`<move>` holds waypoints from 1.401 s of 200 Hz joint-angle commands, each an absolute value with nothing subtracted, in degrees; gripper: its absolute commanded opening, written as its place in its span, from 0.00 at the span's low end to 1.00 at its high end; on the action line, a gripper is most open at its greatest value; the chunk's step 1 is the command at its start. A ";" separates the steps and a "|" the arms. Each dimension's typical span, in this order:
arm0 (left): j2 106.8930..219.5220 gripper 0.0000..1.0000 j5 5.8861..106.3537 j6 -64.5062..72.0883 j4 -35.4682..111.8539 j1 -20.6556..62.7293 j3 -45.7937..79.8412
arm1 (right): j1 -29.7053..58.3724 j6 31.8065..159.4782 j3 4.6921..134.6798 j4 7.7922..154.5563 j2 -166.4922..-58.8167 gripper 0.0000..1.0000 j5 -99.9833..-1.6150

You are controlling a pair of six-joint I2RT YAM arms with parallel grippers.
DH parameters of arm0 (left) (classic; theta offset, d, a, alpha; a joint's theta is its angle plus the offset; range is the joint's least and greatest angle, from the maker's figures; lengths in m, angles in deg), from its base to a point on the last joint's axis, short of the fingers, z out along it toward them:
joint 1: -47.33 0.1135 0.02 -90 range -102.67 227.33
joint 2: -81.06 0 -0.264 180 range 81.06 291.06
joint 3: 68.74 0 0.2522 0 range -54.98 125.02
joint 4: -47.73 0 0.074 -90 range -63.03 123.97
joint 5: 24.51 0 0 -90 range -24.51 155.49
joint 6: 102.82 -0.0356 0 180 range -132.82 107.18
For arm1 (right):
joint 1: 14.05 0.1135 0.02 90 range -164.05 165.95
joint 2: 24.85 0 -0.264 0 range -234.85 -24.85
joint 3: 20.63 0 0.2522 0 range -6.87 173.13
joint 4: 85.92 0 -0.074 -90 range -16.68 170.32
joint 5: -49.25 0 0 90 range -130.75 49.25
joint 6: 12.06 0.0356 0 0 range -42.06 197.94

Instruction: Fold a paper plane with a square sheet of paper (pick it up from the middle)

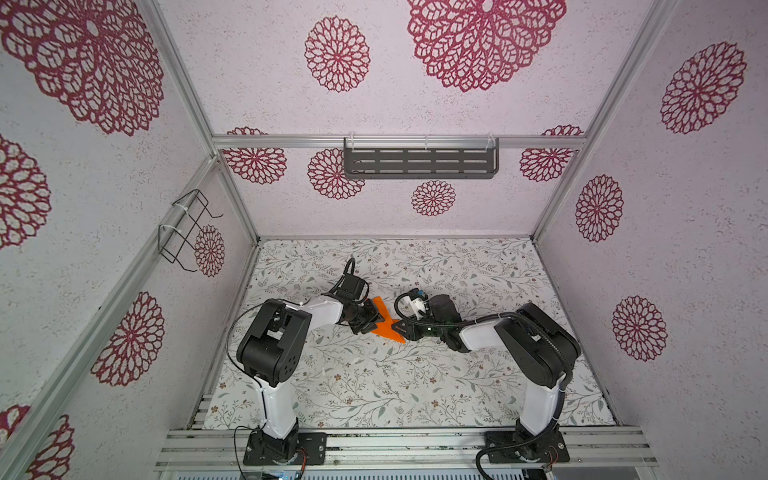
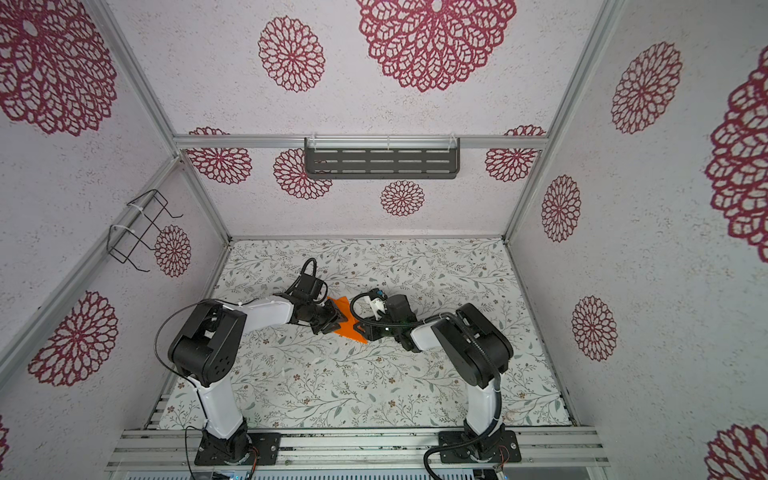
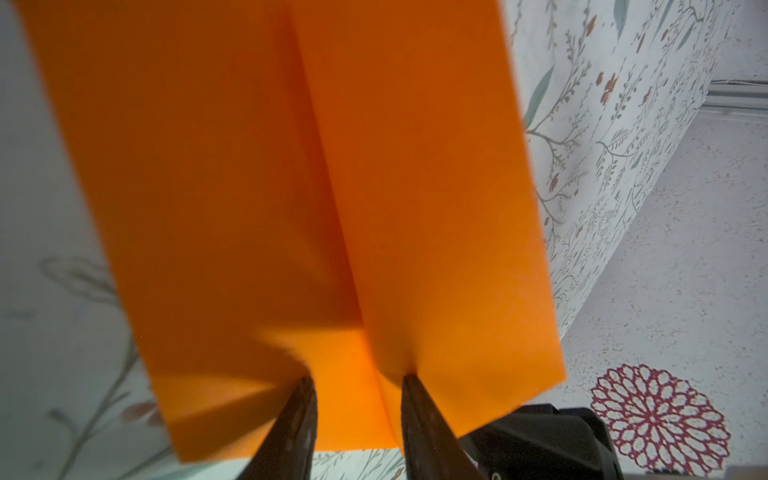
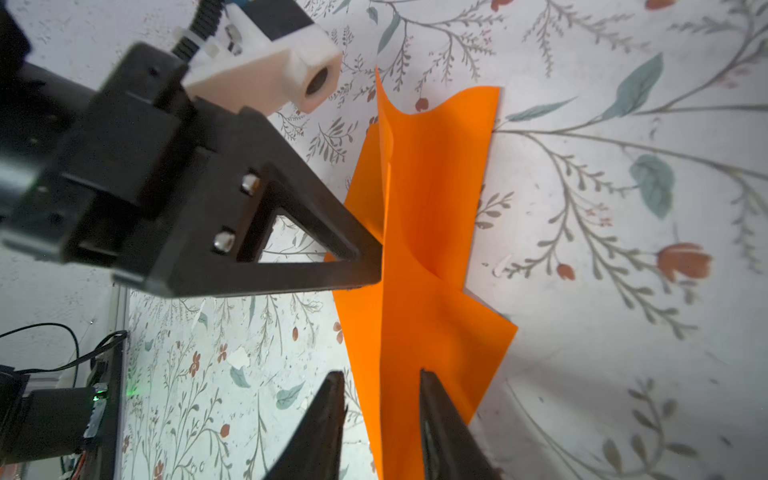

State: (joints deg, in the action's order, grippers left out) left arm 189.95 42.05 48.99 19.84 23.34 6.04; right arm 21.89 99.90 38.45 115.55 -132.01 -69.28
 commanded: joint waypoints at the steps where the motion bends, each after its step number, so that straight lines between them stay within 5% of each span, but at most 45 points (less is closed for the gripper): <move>1: 192.24 0.38 44.48 49.76 14.72 23.29 5.75 | 22.89 93.34 37.28 115.26 -128.97 0.39 -65.89; 130: 191.98 0.38 44.31 49.67 14.50 23.40 5.49 | 26.07 87.09 38.92 113.08 -133.00 0.25 -62.54; 197: 191.37 0.38 44.22 49.67 14.75 23.44 5.14 | 26.20 87.35 38.57 114.90 -133.29 0.34 -59.62; 280: 191.37 0.36 44.05 49.59 14.70 23.43 5.23 | 26.47 86.09 39.17 118.23 -135.00 0.26 -56.48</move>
